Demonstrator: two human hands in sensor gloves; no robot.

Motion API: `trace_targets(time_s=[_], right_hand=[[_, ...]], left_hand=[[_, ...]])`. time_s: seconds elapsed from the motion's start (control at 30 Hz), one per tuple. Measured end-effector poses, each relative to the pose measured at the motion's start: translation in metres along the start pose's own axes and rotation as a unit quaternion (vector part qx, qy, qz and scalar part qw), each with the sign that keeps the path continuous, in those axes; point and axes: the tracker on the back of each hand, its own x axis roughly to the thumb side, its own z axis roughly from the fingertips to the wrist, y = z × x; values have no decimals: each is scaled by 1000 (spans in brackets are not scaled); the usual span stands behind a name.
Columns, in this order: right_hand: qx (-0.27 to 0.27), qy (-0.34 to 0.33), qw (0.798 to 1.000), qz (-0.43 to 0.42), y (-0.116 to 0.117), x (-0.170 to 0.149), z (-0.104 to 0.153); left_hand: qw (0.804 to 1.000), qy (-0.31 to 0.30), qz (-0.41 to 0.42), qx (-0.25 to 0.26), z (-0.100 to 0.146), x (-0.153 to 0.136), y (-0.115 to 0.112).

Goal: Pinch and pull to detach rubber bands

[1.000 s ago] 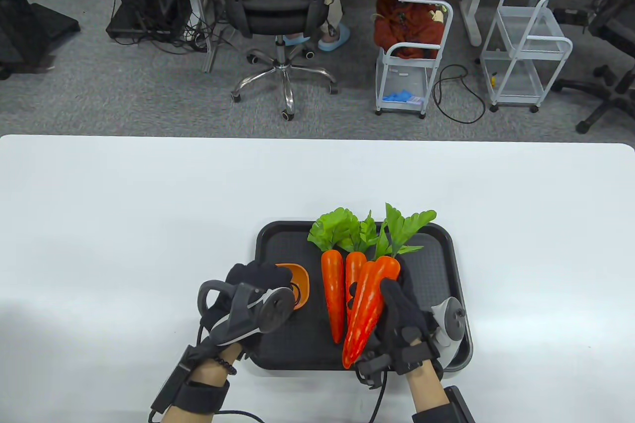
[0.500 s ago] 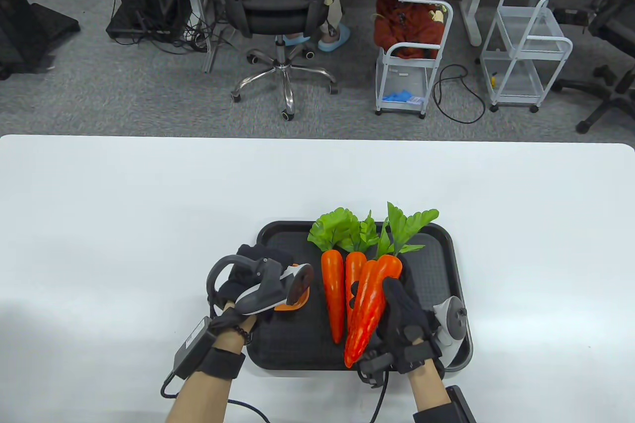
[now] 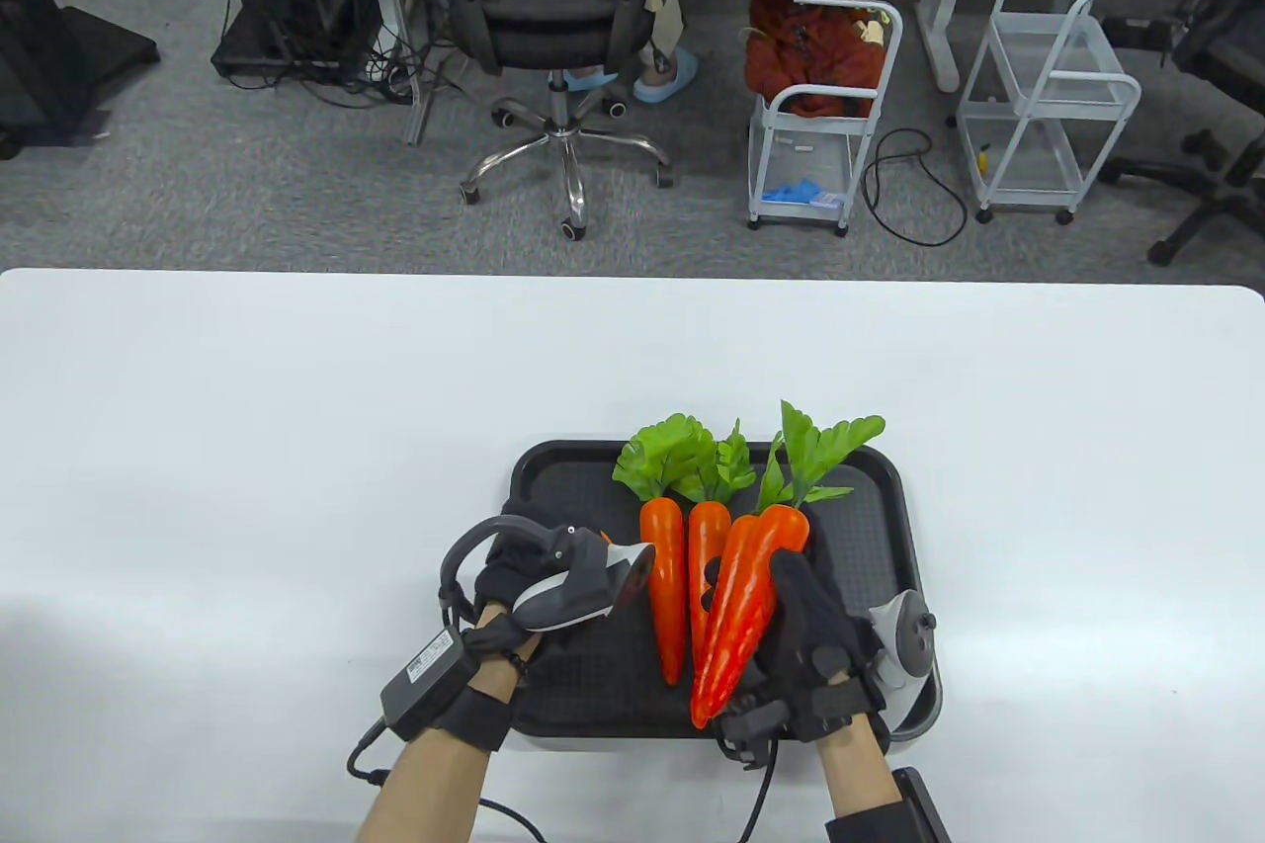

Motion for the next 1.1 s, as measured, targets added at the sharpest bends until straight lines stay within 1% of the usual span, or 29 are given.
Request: trace_targets(time_s=[0.2, 0.43, 0.57, 0.67, 0.8, 0.93, 1.1], right_hand=[[1, -1, 1000, -1, 0, 0, 0], [1, -1, 1000, 2, 0, 0, 0], [-3, 1, 1000, 8, -1, 1, 0], [-13, 2, 999, 29, -3, 2, -1], [-32, 8, 995, 91, -5, 5, -3], [-39, 15, 984, 172, -8, 12, -8], [-53, 23, 970, 237, -12, 21, -15]], left_hand=[[1000, -4, -26, -11, -2, 10, -4], [999, 3, -44, -22, -4, 15, -7], [999, 12, -46, -18, 1, 11, -2], [999, 24, -37, -7, 8, 5, 4], [997, 53, 34, 39, 29, -4, 12], [990, 63, 105, 74, 52, -6, 18], [981, 61, 157, 94, 71, 0, 20]])
